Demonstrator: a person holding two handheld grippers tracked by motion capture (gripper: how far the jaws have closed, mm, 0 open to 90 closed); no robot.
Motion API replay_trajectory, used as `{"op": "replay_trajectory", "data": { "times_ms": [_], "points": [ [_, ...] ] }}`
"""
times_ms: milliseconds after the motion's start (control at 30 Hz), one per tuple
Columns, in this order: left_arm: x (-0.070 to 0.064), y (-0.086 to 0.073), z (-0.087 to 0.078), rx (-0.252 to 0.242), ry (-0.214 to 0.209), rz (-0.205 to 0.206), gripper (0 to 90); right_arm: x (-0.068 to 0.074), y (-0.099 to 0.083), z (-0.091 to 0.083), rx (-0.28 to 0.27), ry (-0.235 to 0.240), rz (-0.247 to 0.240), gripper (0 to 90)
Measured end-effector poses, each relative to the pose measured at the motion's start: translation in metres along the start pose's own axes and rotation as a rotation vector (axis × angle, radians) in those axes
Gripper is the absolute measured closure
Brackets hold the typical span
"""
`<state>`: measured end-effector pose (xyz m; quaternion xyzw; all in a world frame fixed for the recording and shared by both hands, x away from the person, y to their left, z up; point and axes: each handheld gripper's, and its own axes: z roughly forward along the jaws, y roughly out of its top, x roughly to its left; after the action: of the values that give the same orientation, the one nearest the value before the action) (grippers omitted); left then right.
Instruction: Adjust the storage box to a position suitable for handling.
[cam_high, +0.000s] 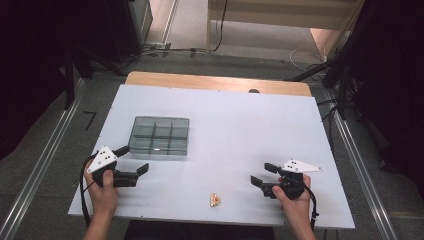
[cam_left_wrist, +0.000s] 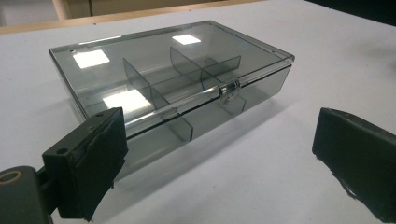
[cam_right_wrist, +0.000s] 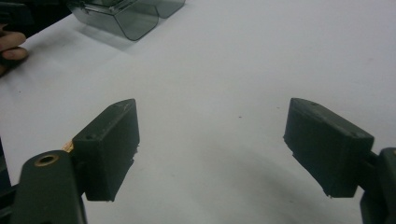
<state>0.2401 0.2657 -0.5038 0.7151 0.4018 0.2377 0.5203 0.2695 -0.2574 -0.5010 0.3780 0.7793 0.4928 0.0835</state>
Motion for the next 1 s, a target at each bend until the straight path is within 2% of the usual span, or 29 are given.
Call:
{"op": "replay_trajectory", "data": {
  "times_ms": [333,433,567,700,767,833,1000],
  "points": [
    [0.006,0.014,-0.003,-0.009,0.000,-0.057,3.2,-0.023,-0.003,-0.026,-0.055,-0.040,0.012,8.1],
    [0.008,0.018,-0.002,-0.004,-0.005,-0.077,3.2,-0.028,-0.005,-0.033,-0.068,-0.056,0.016,7.9],
    [0.012,0.024,-0.001,0.012,-0.005,-0.082,3.2,-0.036,-0.007,-0.042,-0.080,-0.081,0.010,7.1],
    [0.017,0.033,0.001,0.022,-0.008,-0.110,3.2,-0.044,-0.010,-0.050,-0.096,-0.103,0.016,6.6],
    [0.019,0.037,0.002,0.025,0.010,-0.135,5.5,-0.048,-0.011,-0.053,-0.100,-0.111,0.024,5.9],
    [0.021,0.041,0.004,0.033,0.020,-0.142,6.1,-0.051,-0.012,-0.056,-0.102,-0.121,0.019,5.9],
    [0.031,0.051,0.009,0.051,0.050,-0.167,14.7,-0.057,-0.016,-0.061,-0.108,-0.140,0.013,2.9]
  ]
}}
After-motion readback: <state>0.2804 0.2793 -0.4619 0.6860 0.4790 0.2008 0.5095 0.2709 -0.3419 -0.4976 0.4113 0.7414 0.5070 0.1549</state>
